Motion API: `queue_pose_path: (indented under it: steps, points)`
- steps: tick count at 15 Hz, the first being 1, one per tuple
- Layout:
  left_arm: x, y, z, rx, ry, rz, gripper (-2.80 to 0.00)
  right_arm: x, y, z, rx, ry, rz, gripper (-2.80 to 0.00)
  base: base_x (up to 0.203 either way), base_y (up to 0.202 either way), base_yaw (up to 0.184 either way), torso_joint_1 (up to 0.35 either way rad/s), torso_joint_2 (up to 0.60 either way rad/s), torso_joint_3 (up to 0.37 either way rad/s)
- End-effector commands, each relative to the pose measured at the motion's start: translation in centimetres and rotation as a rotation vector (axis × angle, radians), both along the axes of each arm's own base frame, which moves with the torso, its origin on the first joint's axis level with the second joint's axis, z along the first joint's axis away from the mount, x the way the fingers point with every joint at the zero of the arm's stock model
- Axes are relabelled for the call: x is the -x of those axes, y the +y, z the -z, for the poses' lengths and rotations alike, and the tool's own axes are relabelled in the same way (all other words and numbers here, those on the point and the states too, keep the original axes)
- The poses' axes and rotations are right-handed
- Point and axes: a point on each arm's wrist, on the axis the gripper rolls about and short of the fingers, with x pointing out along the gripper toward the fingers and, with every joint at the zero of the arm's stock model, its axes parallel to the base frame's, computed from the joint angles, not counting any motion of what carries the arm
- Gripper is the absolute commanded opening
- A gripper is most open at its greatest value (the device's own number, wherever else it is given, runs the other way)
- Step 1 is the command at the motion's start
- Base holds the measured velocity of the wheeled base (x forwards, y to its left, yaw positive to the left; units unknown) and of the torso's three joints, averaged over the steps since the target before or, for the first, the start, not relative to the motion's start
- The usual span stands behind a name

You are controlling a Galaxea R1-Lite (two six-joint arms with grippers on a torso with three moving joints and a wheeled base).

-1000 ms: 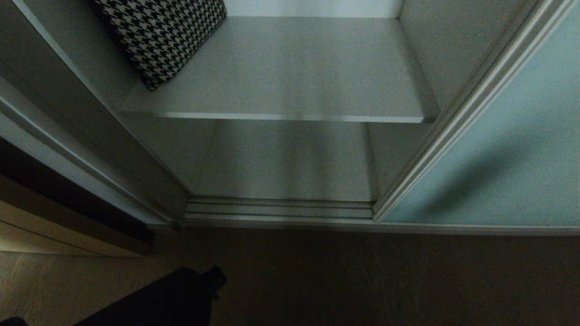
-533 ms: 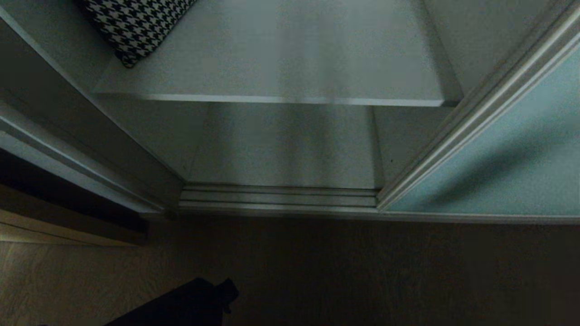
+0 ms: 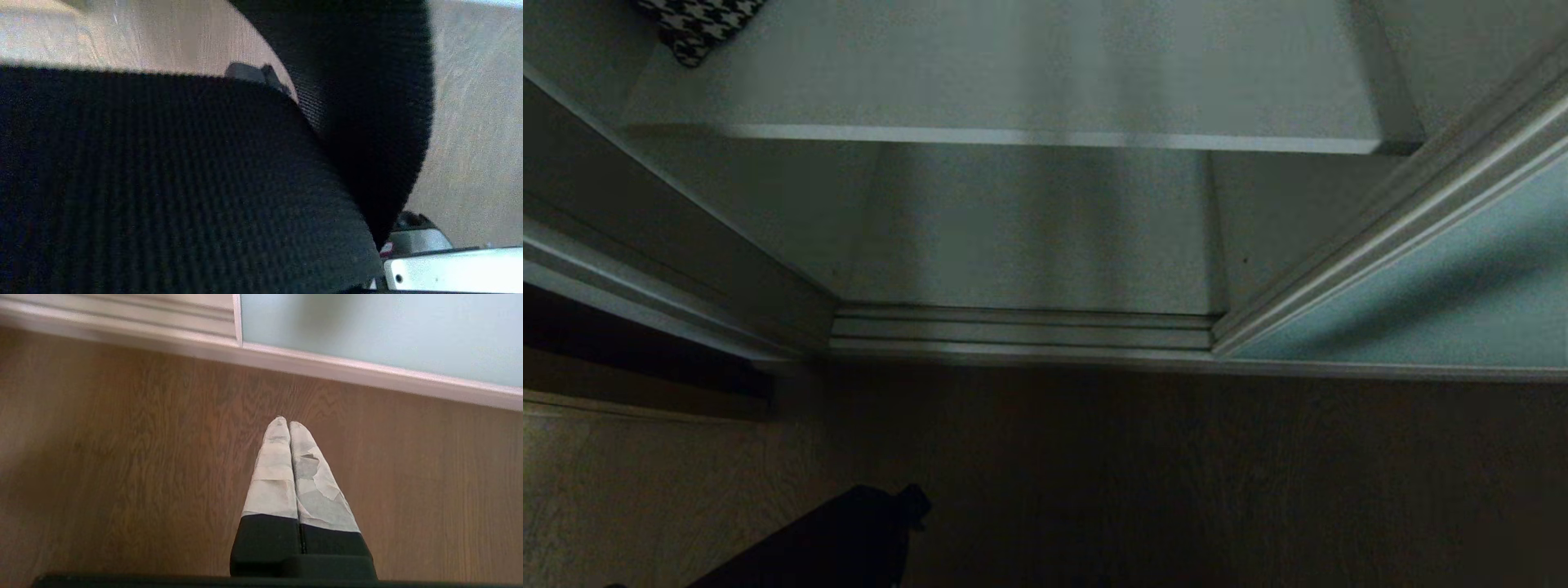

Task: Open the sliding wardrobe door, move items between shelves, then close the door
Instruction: Place the bag on the lower shelf

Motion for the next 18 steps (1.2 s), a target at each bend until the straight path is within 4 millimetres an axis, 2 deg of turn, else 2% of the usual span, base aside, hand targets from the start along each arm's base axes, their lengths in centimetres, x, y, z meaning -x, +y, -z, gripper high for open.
queue_pose_path:
  steps: [1,15,18]
  points:
    - [-0.1,0.0,0.4,0.002,0.016,0.006,-2.8,0.0,0.0,0.0,0.001,-0.002,-0.001,-2.8,0.0,0.0,0.0,0.002,0.0,-0.189]
    - [-1.2,-0.2,2.8,0.01,0.061,0.033,-2.8,0.0,0.0,0.0,0.001,-0.002,-0.001,-2.8,0.0,0.0,0.0,0.002,0.0,-0.195]
    - [-1.3,-0.3,3.7,0.018,0.083,0.053,-2.8,-0.5,0.0,-0.1,0.001,0.061,-0.001,-2.8,0.0,0.0,0.0,0.002,0.0,-0.195]
